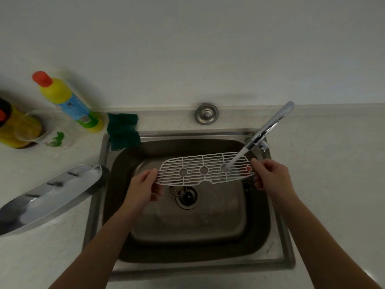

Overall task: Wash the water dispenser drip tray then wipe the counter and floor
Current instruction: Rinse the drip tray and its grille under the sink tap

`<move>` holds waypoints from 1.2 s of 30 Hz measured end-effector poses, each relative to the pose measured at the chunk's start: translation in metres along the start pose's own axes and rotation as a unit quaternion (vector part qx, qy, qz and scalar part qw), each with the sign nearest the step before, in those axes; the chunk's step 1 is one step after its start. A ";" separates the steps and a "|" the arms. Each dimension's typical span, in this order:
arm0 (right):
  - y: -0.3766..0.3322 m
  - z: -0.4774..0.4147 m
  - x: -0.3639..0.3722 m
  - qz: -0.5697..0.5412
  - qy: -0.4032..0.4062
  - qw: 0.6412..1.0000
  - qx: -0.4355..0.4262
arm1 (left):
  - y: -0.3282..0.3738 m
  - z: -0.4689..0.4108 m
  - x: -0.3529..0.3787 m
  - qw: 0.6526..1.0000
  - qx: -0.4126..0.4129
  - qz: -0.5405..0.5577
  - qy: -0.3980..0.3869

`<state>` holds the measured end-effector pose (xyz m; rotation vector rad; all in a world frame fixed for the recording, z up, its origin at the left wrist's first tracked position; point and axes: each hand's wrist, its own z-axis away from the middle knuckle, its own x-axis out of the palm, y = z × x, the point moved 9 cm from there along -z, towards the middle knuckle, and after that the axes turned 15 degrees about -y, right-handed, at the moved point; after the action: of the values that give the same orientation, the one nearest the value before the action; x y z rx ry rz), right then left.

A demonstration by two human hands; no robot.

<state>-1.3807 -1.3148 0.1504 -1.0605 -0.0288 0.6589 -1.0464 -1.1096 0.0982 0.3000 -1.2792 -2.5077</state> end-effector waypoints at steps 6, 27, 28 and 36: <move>0.005 0.019 -0.026 -0.011 0.035 0.999 -0.023 | -0.004 -0.013 0.030 0.999 -0.019 -0.010 -0.034; 0.044 0.002 -0.010 -0.086 0.030 0.994 0.064 | 0.017 -0.005 0.043 0.991 0.002 0.106 -0.081; 0.033 -0.002 -0.001 -0.079 0.013 0.996 0.049 | 0.004 -0.003 0.034 0.985 -0.027 0.159 -0.066; 0.015 -0.033 0.041 -0.014 -0.038 0.998 0.043 | -0.044 0.022 -0.019 0.955 -0.070 0.287 0.003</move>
<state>-1.3441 -1.3154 0.1098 -0.9501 -0.0799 0.6697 -1.0439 -1.0619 0.0758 -0.0924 -0.9962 -2.0725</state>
